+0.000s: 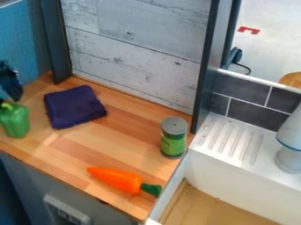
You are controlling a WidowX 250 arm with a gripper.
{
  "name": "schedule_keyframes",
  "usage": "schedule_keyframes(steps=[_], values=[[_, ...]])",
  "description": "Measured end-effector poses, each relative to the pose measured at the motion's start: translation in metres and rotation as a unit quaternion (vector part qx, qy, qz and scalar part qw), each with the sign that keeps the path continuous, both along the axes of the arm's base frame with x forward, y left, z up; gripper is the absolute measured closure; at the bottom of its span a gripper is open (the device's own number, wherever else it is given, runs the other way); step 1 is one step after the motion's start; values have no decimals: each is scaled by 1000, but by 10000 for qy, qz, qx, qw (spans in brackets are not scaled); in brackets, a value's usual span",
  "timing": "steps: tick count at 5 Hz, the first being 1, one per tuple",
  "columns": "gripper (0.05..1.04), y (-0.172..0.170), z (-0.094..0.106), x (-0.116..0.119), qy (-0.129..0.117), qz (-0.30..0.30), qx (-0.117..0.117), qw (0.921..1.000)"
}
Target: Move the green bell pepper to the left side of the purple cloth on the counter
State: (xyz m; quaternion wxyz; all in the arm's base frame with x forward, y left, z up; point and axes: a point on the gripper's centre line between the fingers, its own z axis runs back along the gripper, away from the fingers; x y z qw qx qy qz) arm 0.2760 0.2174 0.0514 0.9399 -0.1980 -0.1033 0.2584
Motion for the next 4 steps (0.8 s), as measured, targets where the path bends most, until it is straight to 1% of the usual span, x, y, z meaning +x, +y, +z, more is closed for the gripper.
schedule_keyframes(steps=[1, 2, 3, 4], values=[[72, -4, 1, 3, 24, -96, 76, 9999], [77, -9, 20, 4, 362, -248, 704, 9966], [81, -23, 49, 4, 949, -562, 1610, 9808], [81, -33, 83, -9, 1091, -637, 2142, 9686]])
